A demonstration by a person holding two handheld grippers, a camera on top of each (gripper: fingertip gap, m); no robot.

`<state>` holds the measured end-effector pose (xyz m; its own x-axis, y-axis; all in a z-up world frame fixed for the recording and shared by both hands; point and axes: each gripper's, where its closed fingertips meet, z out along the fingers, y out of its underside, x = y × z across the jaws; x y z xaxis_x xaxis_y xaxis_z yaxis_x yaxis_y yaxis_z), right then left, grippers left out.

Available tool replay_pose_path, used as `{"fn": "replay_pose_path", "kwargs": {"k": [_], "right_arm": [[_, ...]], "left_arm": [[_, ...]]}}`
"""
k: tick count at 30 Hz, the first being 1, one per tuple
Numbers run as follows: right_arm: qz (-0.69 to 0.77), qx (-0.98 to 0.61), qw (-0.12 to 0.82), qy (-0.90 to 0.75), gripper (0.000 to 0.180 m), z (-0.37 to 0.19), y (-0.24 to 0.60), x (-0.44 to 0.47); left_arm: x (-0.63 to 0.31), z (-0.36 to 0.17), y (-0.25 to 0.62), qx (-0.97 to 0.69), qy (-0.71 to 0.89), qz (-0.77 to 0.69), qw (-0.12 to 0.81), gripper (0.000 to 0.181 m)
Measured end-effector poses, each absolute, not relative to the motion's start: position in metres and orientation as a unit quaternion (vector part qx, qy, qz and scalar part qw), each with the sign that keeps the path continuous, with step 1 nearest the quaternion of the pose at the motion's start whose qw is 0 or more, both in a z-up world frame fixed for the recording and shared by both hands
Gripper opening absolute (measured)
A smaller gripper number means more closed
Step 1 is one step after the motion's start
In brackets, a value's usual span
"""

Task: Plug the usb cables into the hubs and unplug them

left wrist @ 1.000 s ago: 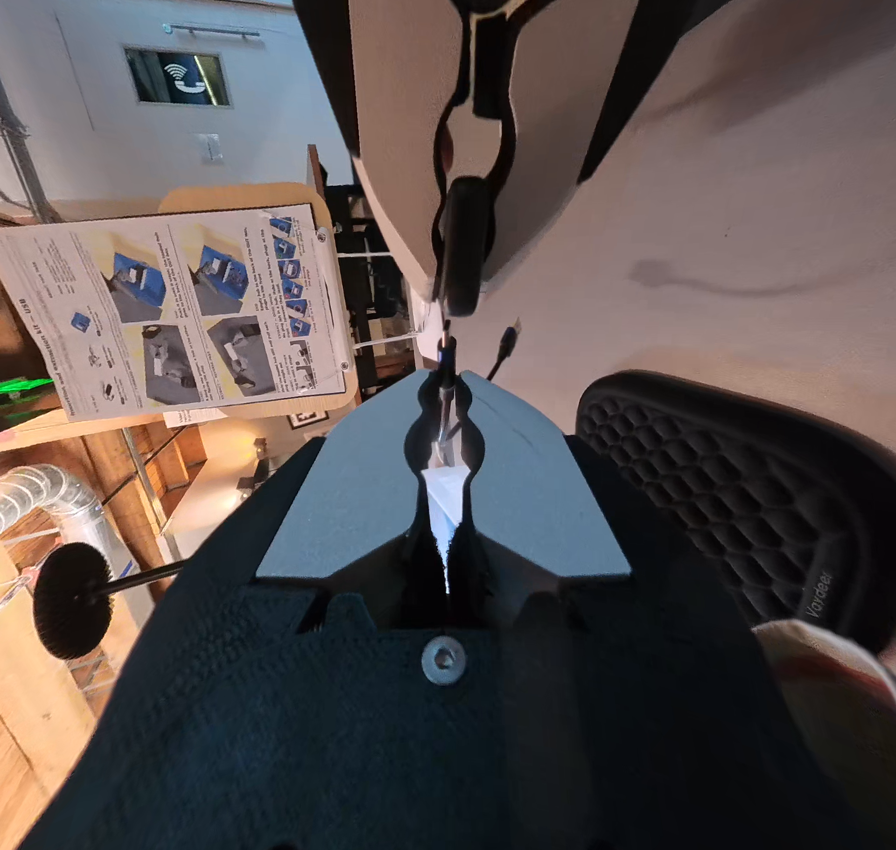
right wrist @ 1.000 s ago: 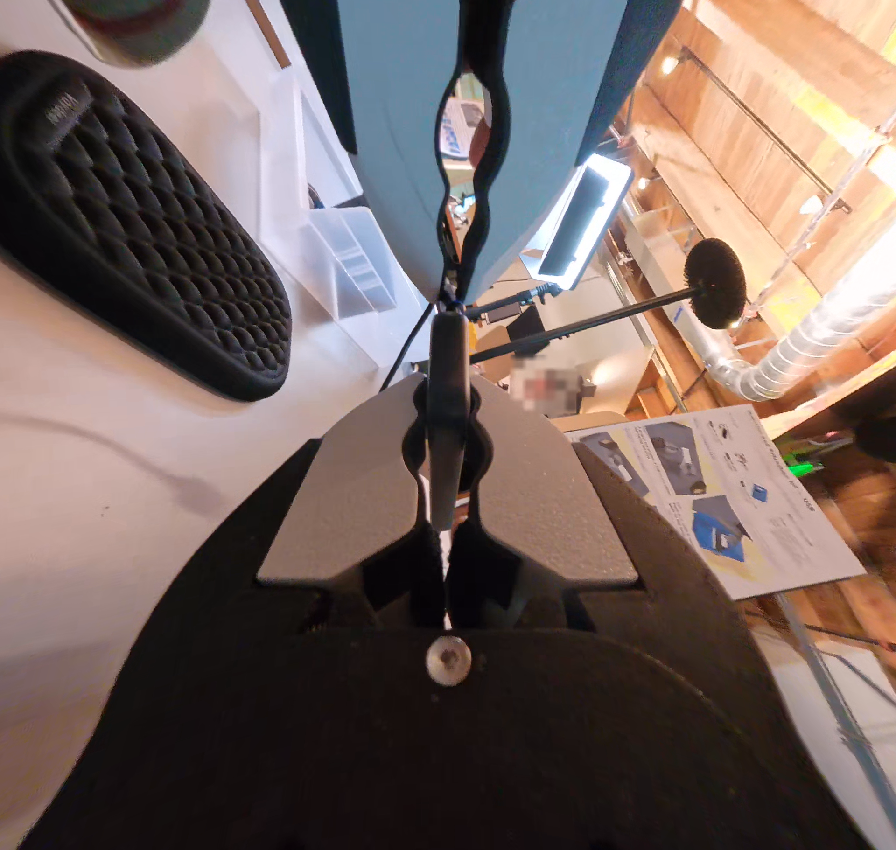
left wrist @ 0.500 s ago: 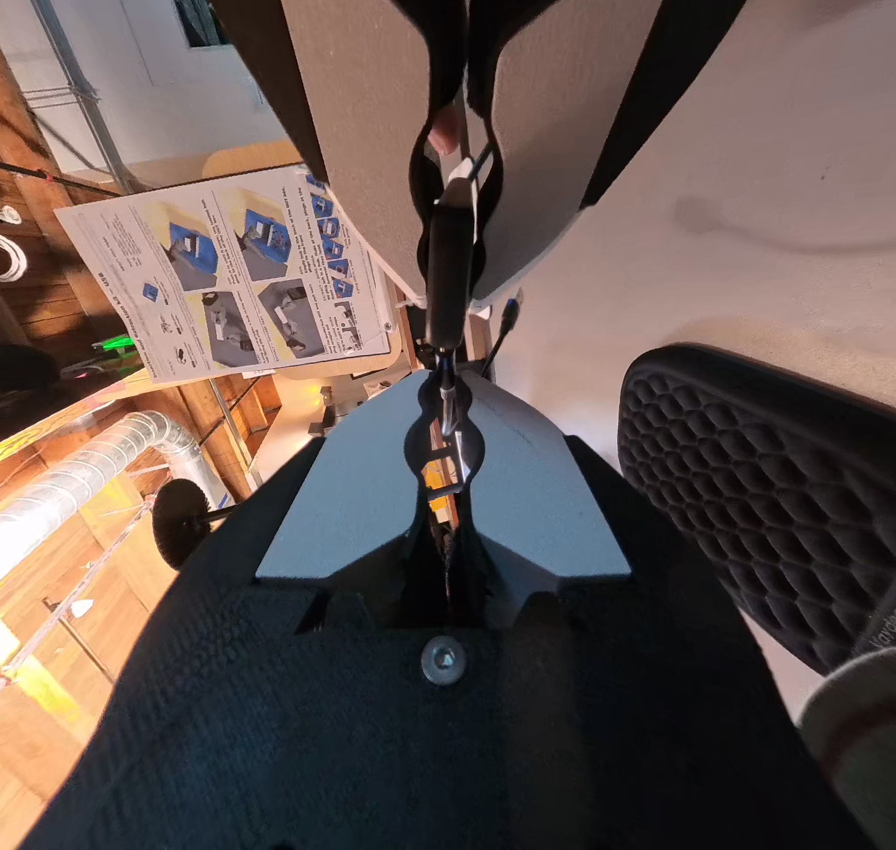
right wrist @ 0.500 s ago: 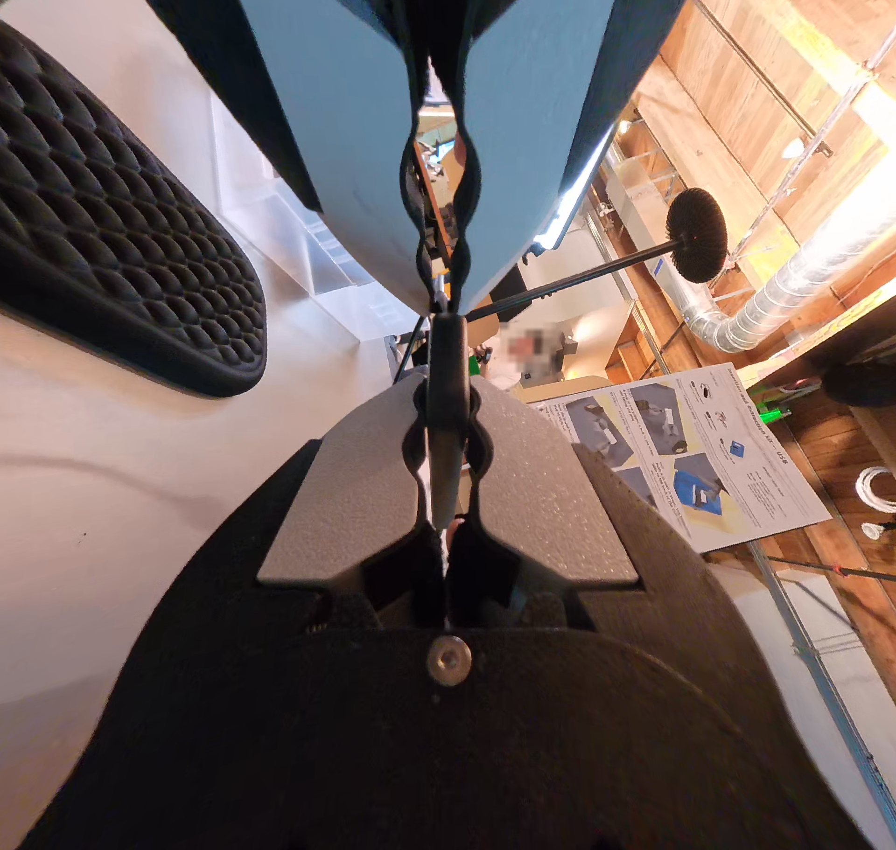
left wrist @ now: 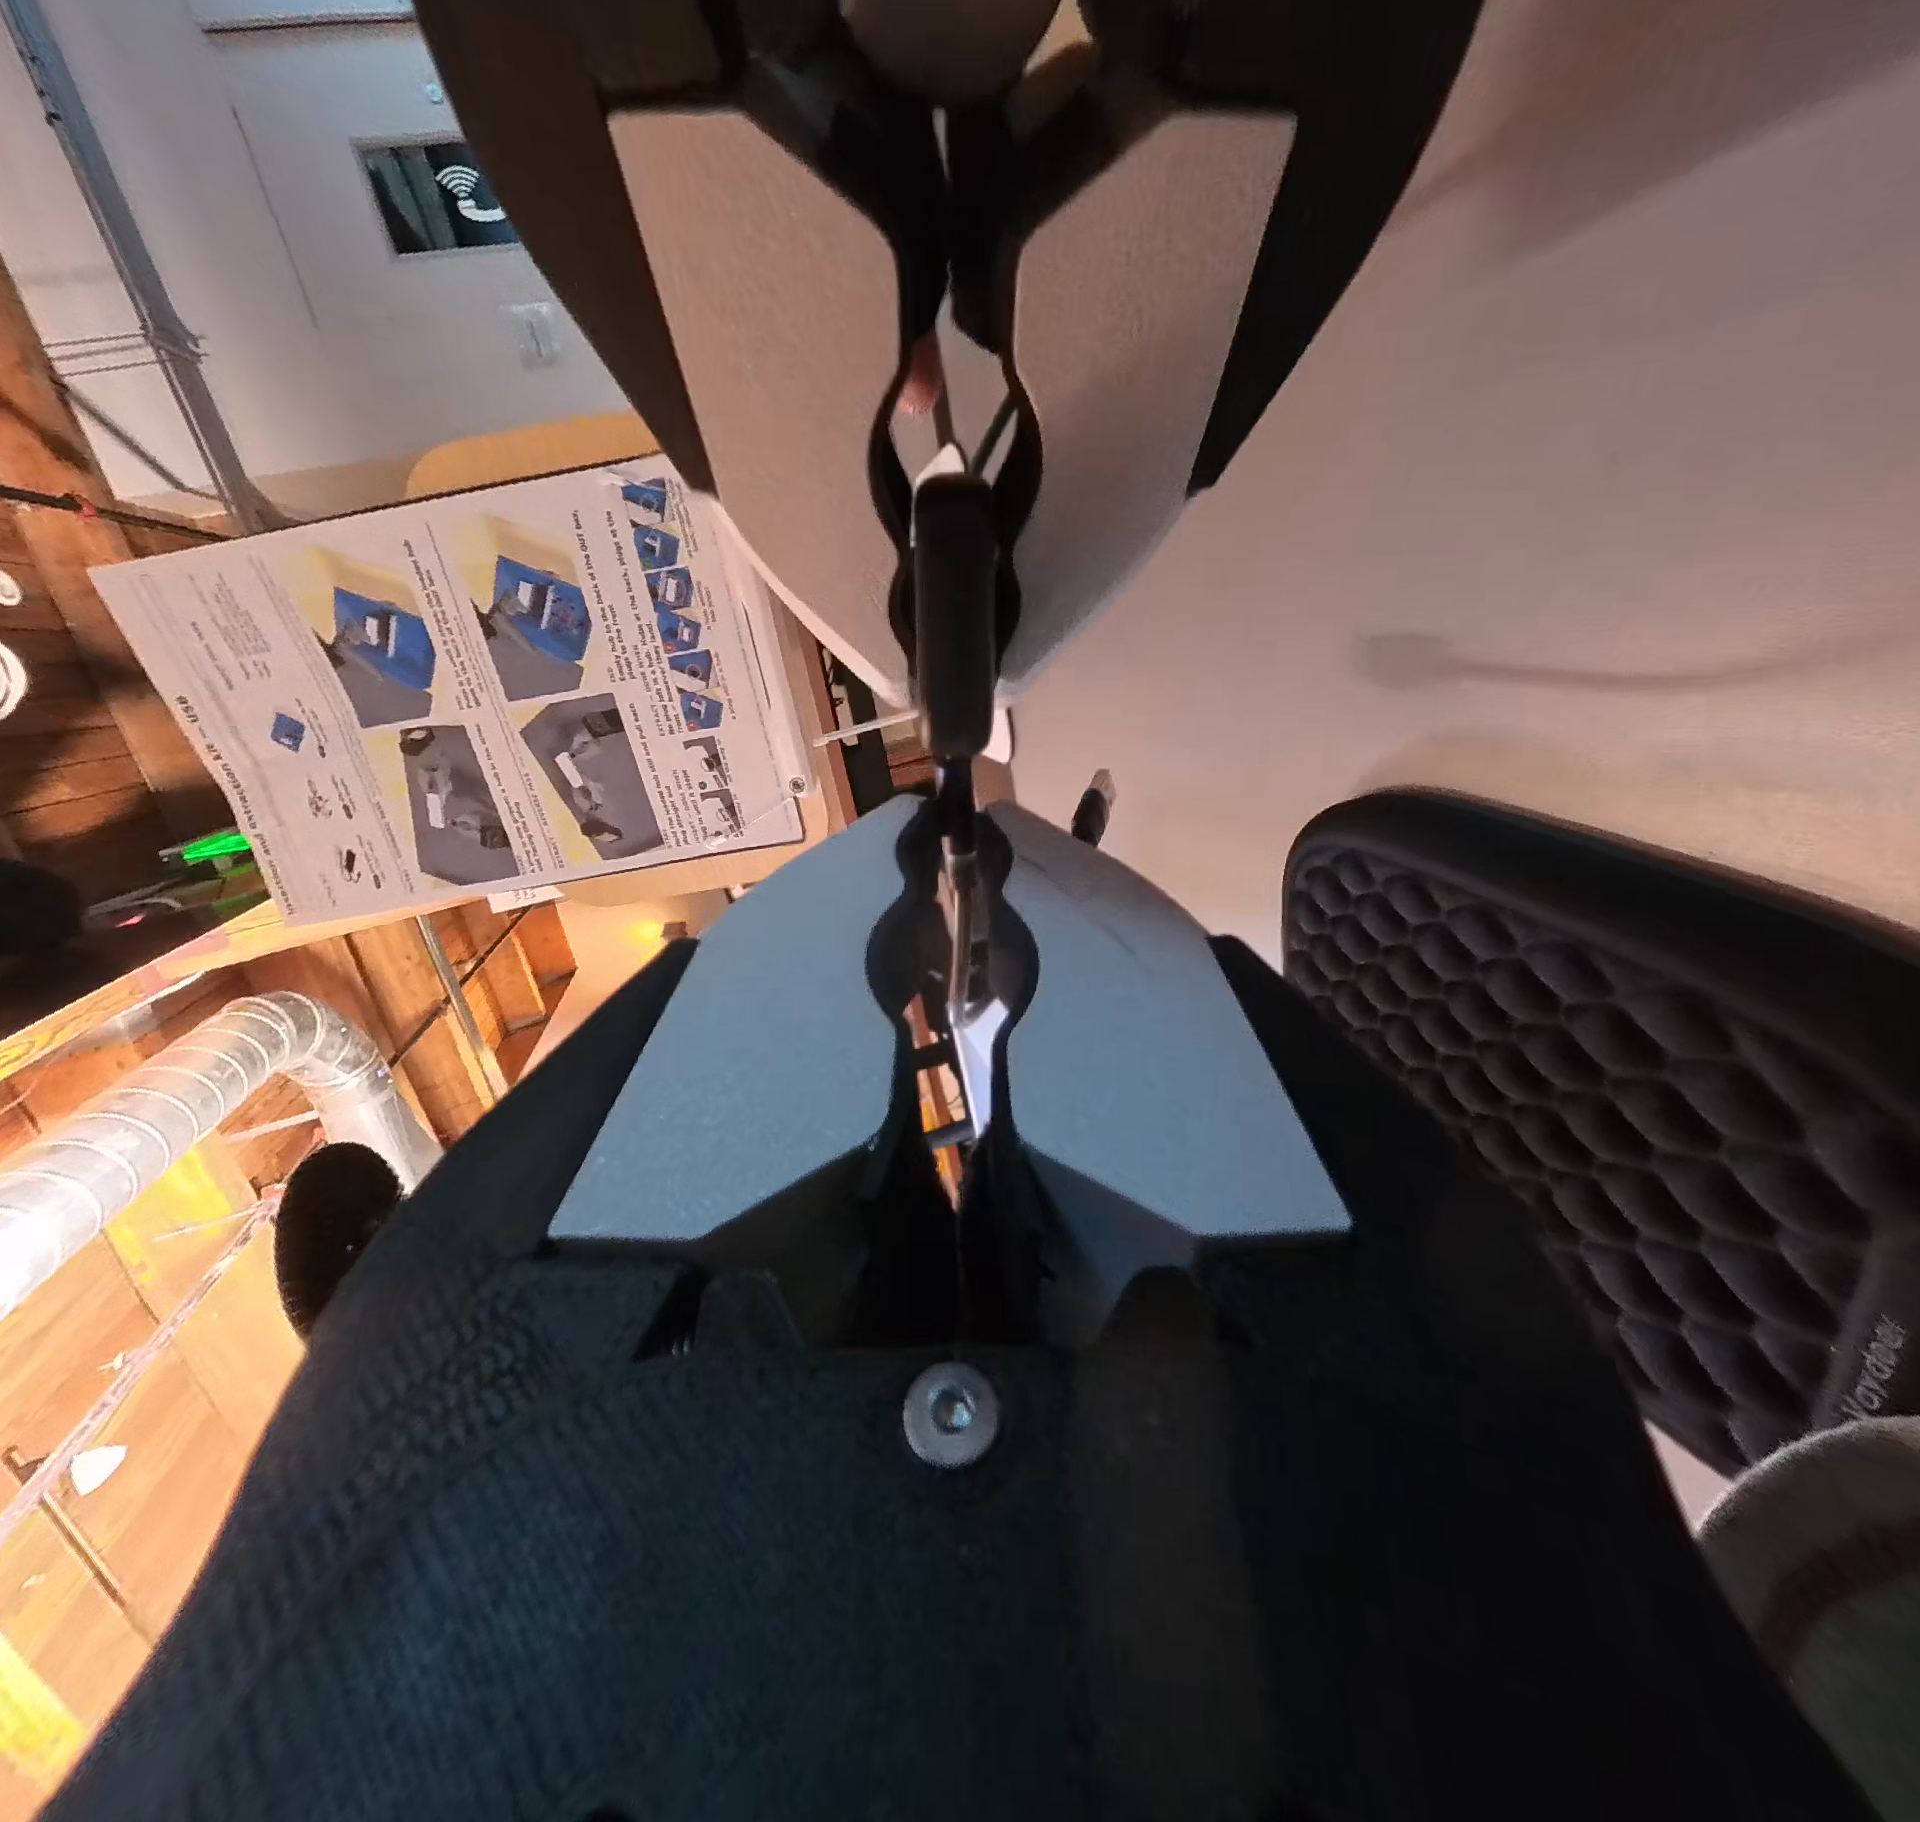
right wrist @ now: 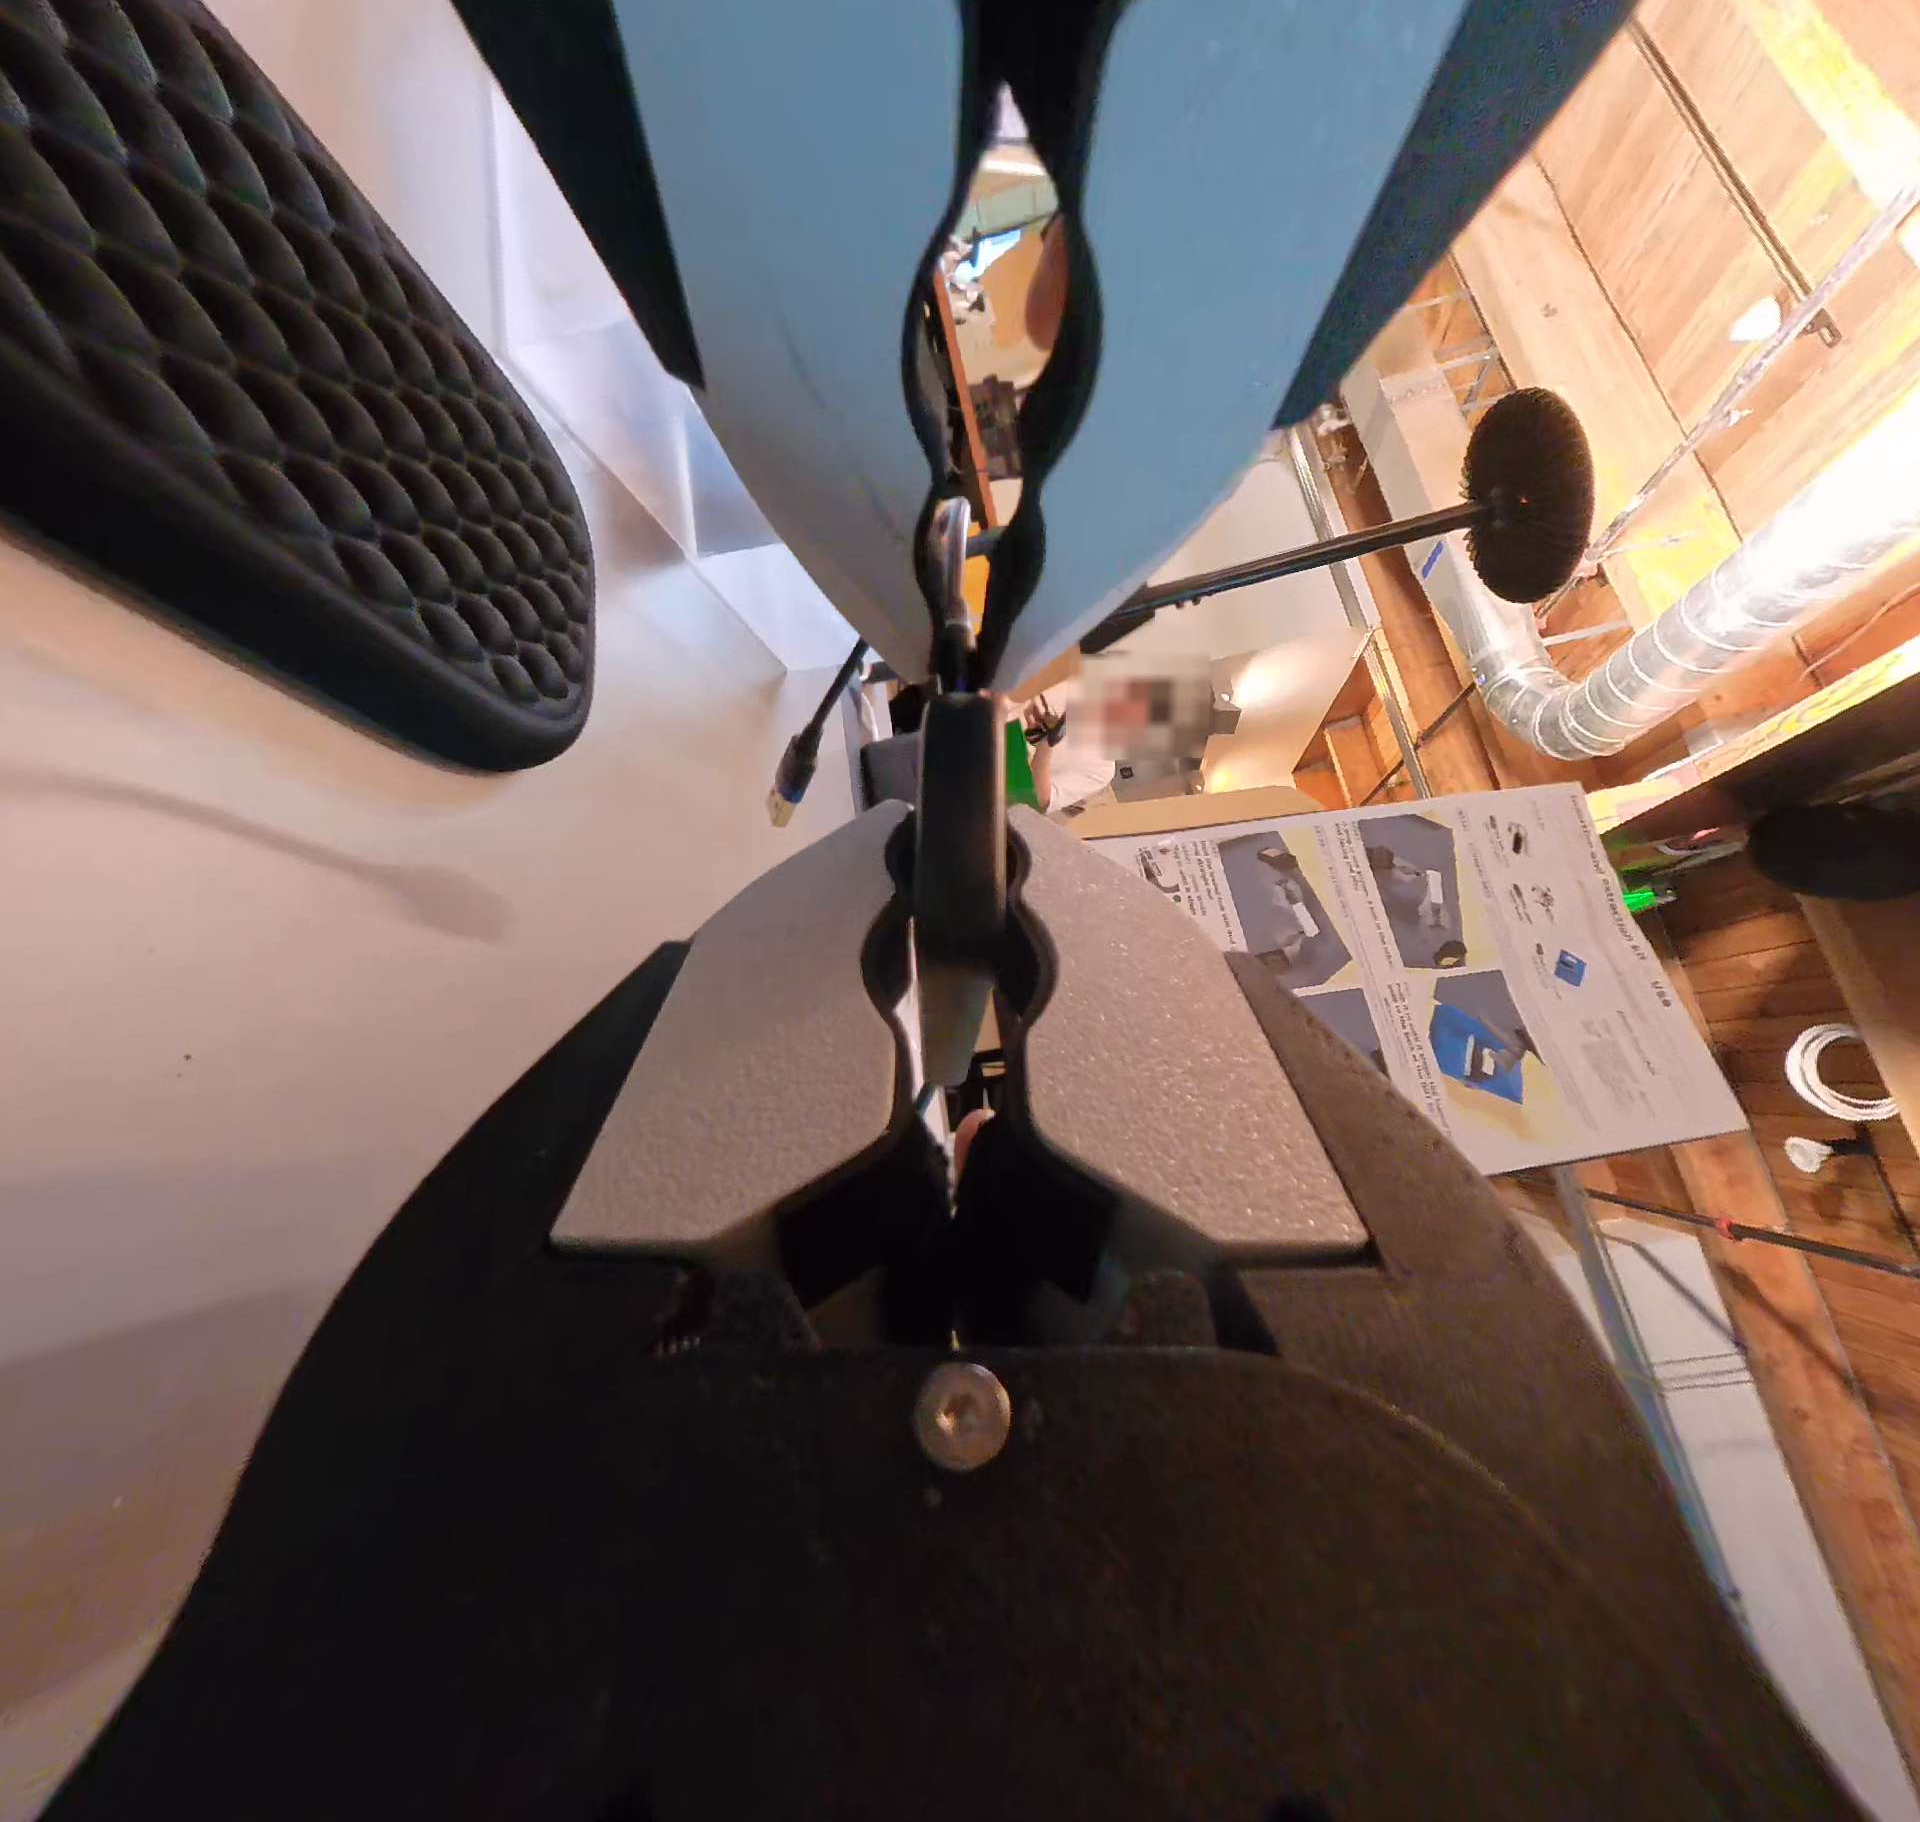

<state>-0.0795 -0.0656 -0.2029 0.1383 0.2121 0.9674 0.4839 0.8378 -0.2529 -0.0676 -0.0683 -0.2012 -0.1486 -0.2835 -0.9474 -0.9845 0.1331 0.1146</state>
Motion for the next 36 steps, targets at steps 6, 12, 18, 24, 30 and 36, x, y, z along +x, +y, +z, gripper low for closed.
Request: {"fn": "replay_pose_path", "kwargs": {"k": [6, 12, 18, 24, 30, 36], "right_arm": [[-0.078, -0.248, 0.704, -0.661, 0.012, -0.207, -0.072, -0.085], [-0.088, -0.253, 0.694, -0.668, 0.012, -0.210, -0.064, -0.084], [-0.097, -0.269, 0.683, -0.672, 0.012, -0.215, -0.058, -0.084], [-0.125, -0.264, 0.677, -0.675, 0.012, -0.215, -0.061, -0.081], [0.037, -0.193, 0.698, -0.688, 0.021, -0.210, -0.089, -0.069], [0.312, -0.172, 0.705, -0.614, 0.020, -0.183, -0.120, -0.050]], "left_arm": [[-0.032, -0.210, -0.085, -0.500, 0.661, 0.301, 0.473, 0.002], [-0.038, -0.184, -0.086, -0.489, 0.613, 0.324, 0.529, 0.039], [-0.058, -0.205, -0.088, -0.534, 0.610, 0.316, 0.493, 0.034], [-0.059, -0.223, -0.081, -0.502, 0.627, 0.351, 0.481, 0.002], [-0.056, -0.213, -0.098, -0.489, 0.631, 0.232, 0.556, 0.000], [-0.056, -0.199, -0.114, -0.492, 0.594, 0.064, 0.633, 0.001]]}}
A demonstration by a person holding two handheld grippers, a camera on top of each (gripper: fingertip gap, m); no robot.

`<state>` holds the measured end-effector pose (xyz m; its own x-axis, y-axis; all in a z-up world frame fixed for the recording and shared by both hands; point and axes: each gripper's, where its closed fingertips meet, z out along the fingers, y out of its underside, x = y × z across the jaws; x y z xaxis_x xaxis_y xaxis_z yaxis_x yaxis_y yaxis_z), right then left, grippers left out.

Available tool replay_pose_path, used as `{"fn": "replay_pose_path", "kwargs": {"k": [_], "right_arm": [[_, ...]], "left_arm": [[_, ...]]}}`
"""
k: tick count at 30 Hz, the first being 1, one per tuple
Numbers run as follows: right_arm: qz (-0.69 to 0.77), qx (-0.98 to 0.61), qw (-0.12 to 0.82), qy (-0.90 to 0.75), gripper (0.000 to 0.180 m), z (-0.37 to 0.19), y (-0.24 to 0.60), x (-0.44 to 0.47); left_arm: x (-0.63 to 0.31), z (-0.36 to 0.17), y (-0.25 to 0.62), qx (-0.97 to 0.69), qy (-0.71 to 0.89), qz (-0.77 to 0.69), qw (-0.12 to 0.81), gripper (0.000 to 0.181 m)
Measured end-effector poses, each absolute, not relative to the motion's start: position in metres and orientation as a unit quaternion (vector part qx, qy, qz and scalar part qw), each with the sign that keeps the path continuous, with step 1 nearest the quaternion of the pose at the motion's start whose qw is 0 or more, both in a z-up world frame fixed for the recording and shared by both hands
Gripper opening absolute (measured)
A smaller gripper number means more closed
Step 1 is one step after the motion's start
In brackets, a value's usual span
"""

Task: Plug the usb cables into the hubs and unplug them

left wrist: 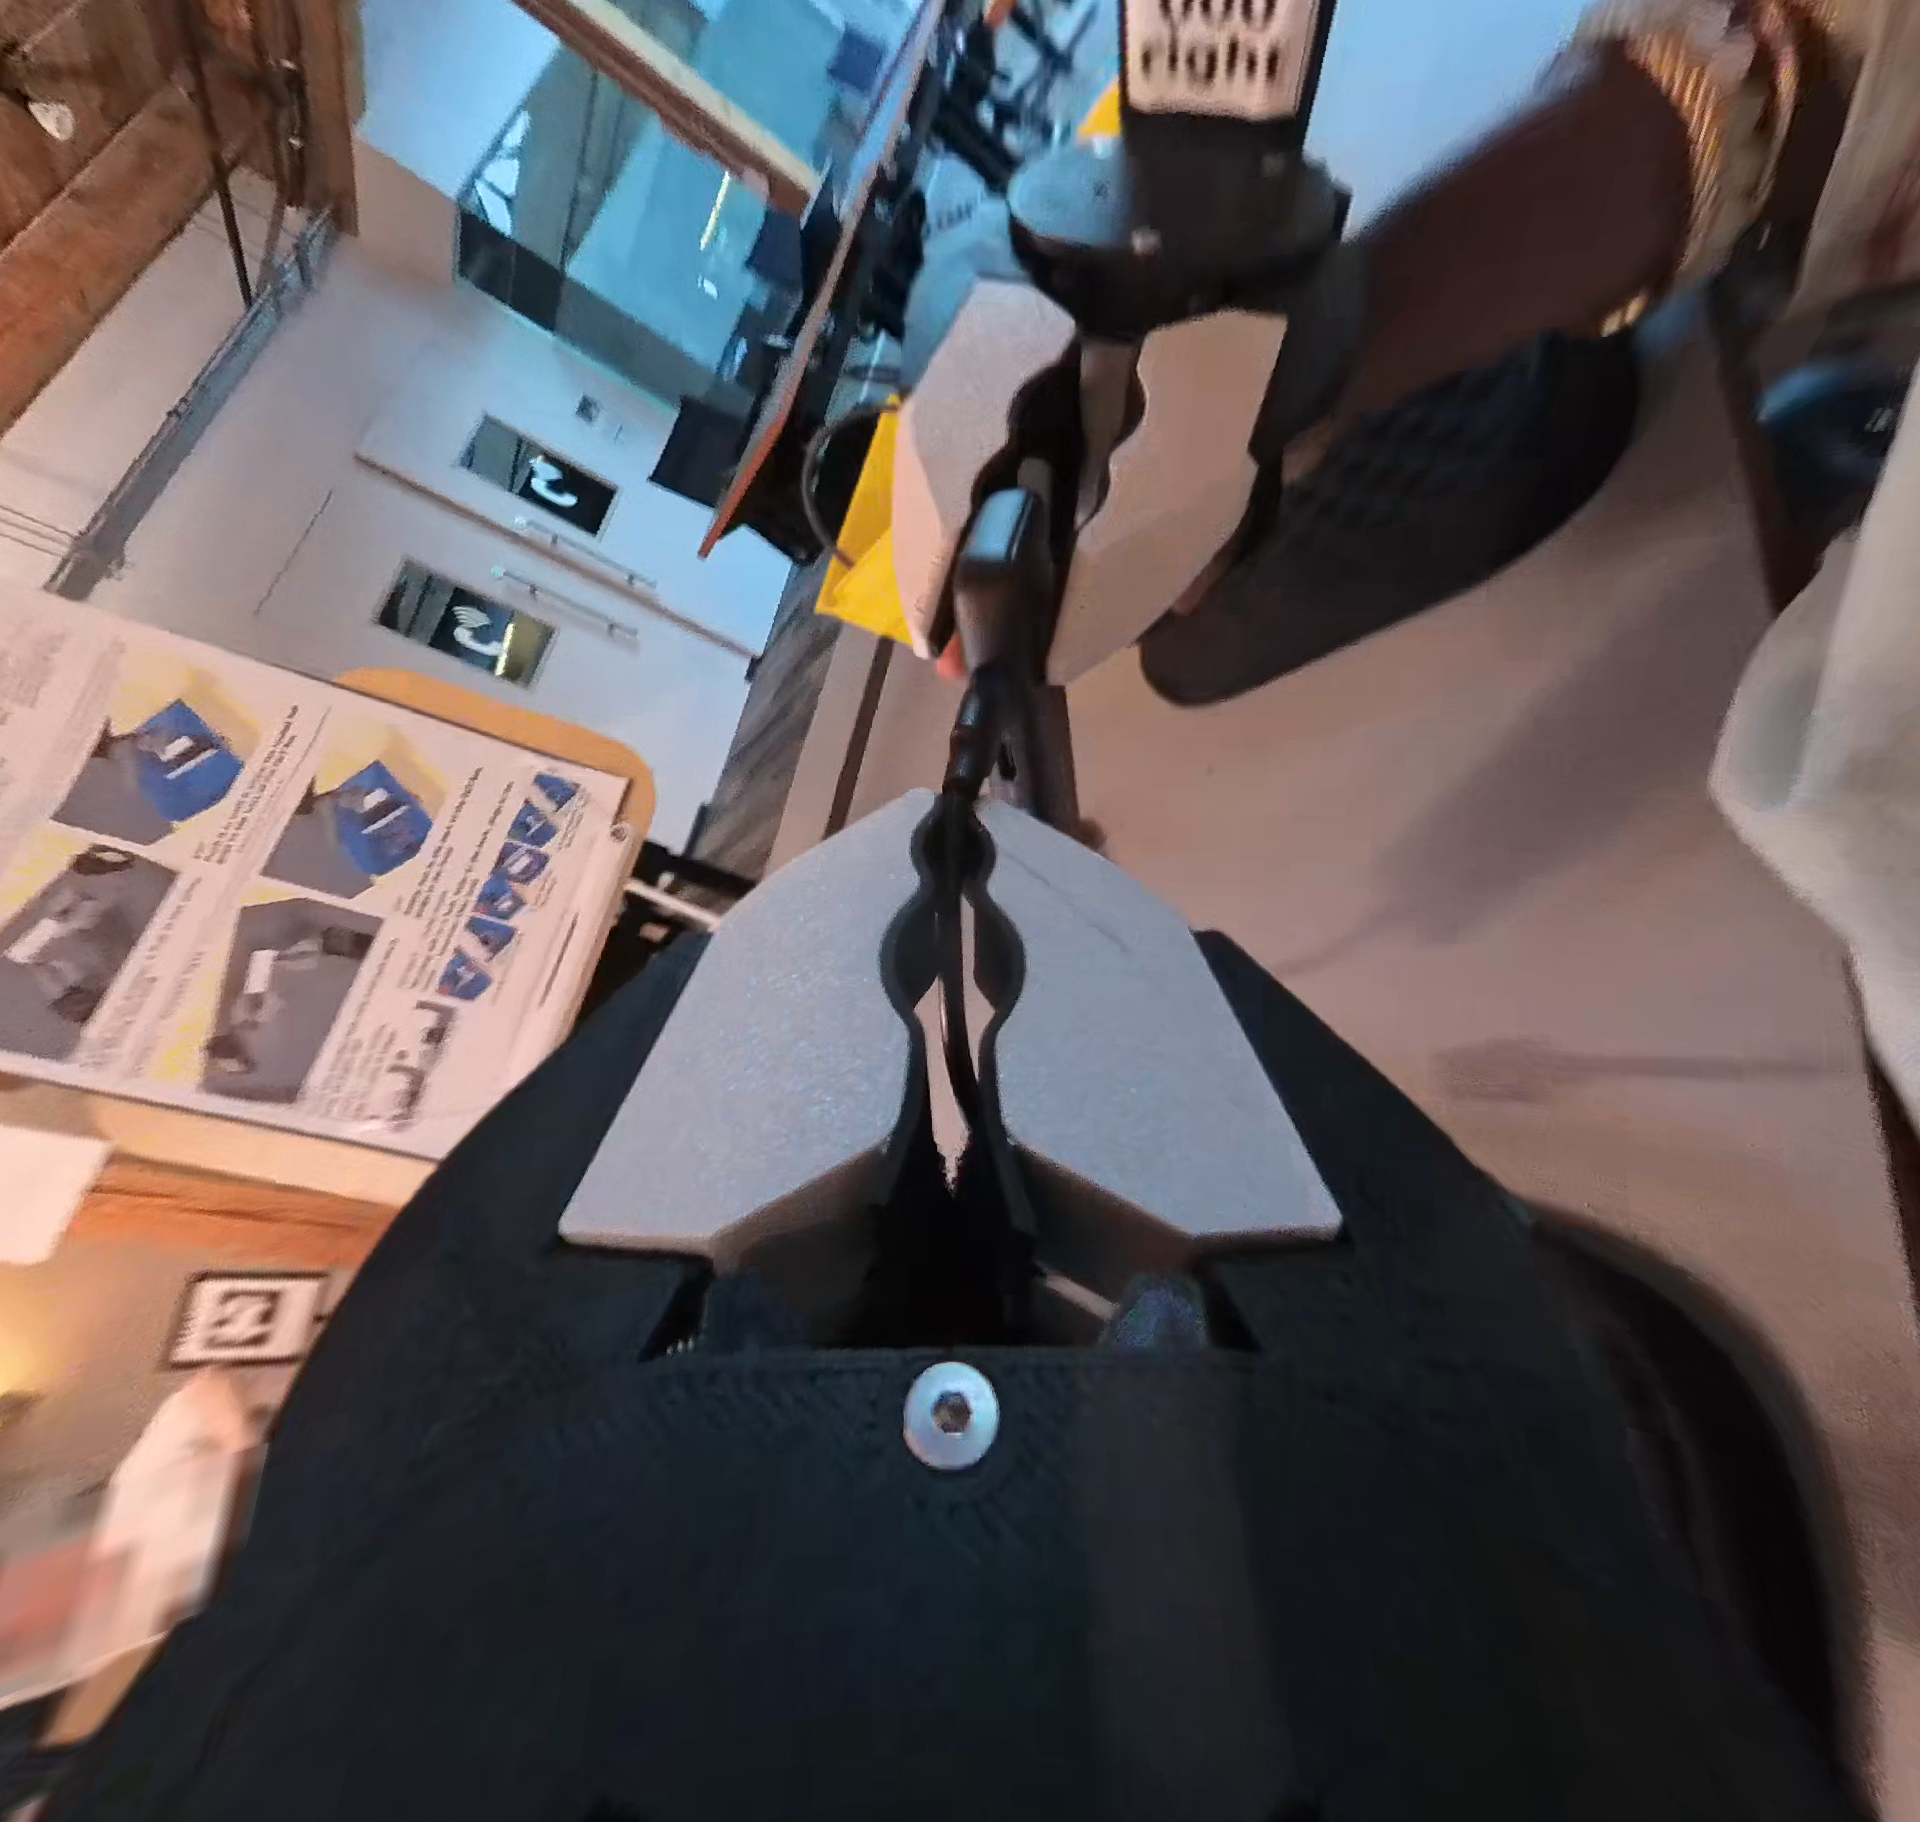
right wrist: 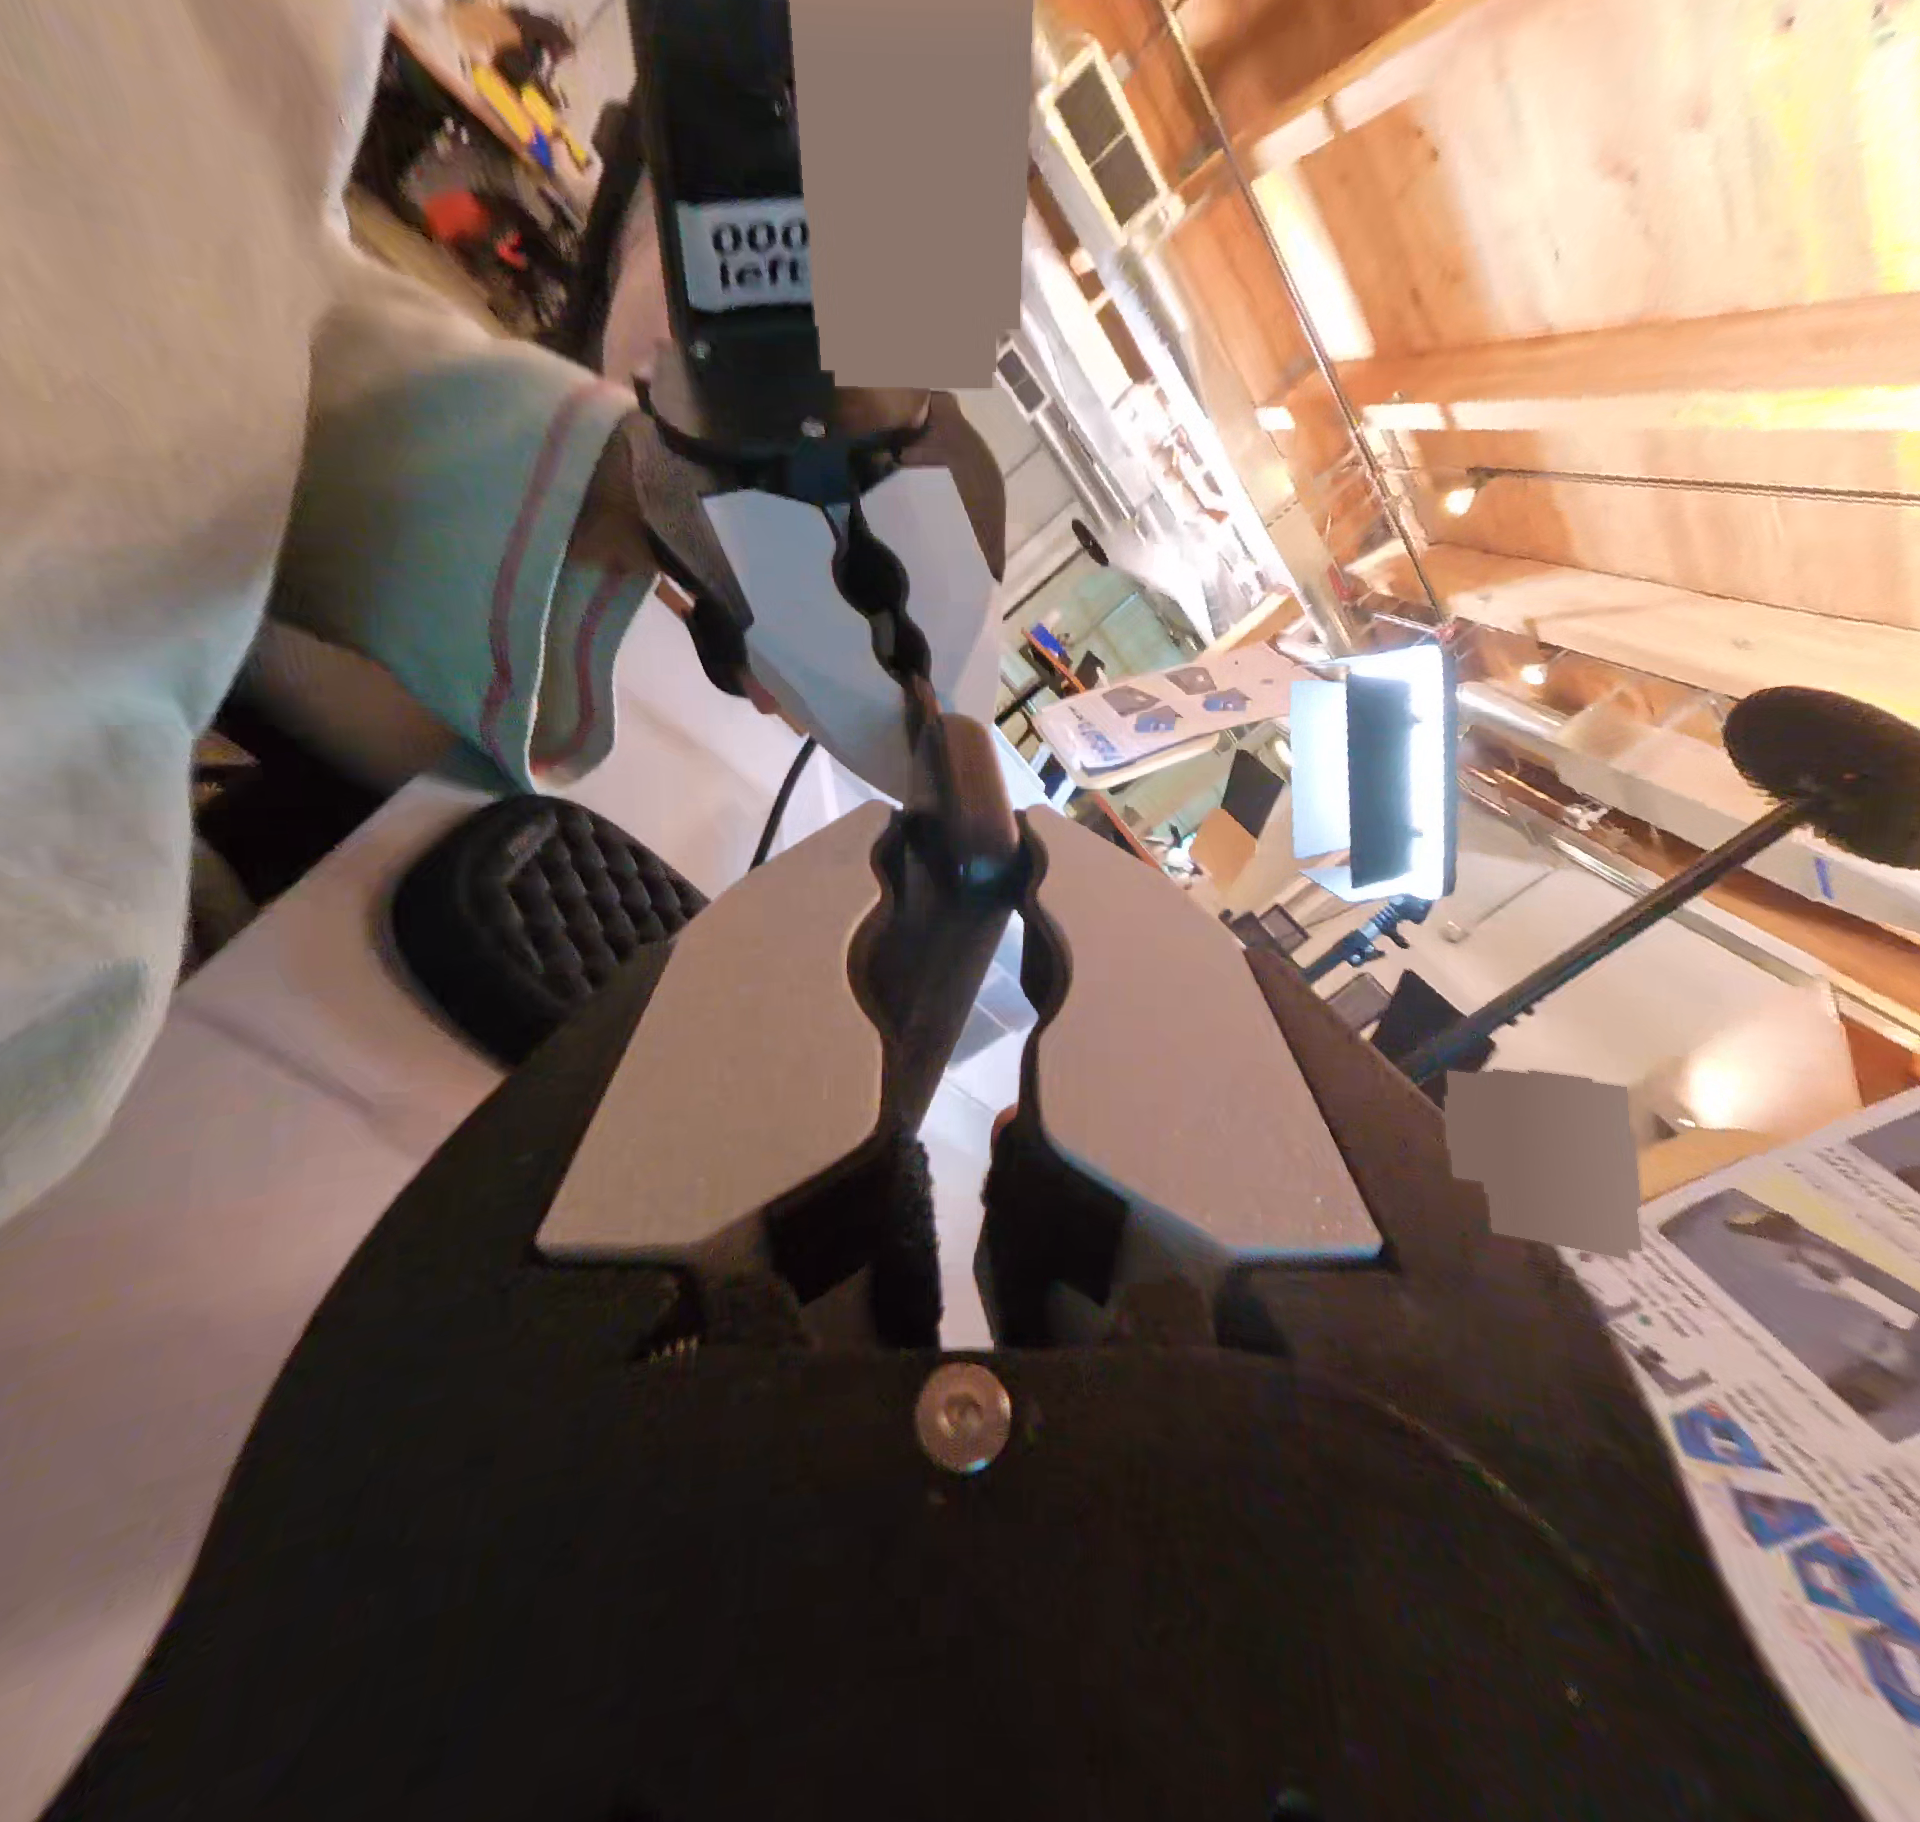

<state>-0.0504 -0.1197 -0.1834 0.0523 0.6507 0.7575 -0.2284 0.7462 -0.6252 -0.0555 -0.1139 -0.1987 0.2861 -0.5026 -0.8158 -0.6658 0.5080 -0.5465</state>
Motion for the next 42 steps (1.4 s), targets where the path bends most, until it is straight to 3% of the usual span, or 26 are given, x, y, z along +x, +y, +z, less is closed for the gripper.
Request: {"fn": "replay_pose_path", "kwargs": {"k": [4, 7, 9, 12, 24, 29, 32, 37, 42], "right_arm": [[0.347, -0.199, 0.667, -0.629, 0.012, -0.189, -0.122, -0.052], [0.348, -0.214, 0.648, -0.643, 0.013, -0.197, -0.120, -0.052], [0.342, -0.213, 0.644, -0.651, 0.013, -0.199, -0.122, -0.054], [0.338, -0.209, 0.633, -0.664, 0.013, -0.202, -0.126, -0.055], [0.346, -0.198, 0.613, -0.682, 0.012, -0.206, -0.137, -0.053], [0.369, -0.166, 0.647, -0.646, 0.013, -0.185, -0.144, -0.049], [0.390, -0.159, 0.668, -0.613, 0.029, -0.180, -0.138, -0.044], [0.406, -0.168, 0.649, -0.621, 0.016, -0.190, -0.139, -0.047], [0.407, -0.183, 0.625, -0.640, 0.017, -0.202, -0.135, -0.051]], "left_arm": [[-0.057, -0.198, -0.112, -0.508, 0.578, 0.018, 0.639, 0.006], [-0.056, -0.197, -0.121, -0.518, 0.575, -0.055, 0.631, 0.026], [-0.054, -0.201, -0.128, -0.527, 0.583, -0.106, 0.610, 0.025], [-0.056, -0.213, -0.124, -0.526, 0.609, -0.069, 0.590, 0.006], [-0.053, -0.217, -0.137, -0.505, 0.641, -0.053, 0.576, 0.005], [-0.047, -0.199, -0.142, -0.472, 0.616, -0.078, 0.625, 0.005], [-0.042, -0.185, -0.144, -0.439, 0.606, -0.074, 0.659, 0.005], [-0.038, -0.187, -0.150, -0.425, 0.606, -0.097, 0.665, 0.005], [-0.038, -0.186, -0.154, -0.409, 0.607, -0.098, 0.674, 0.005]]}}
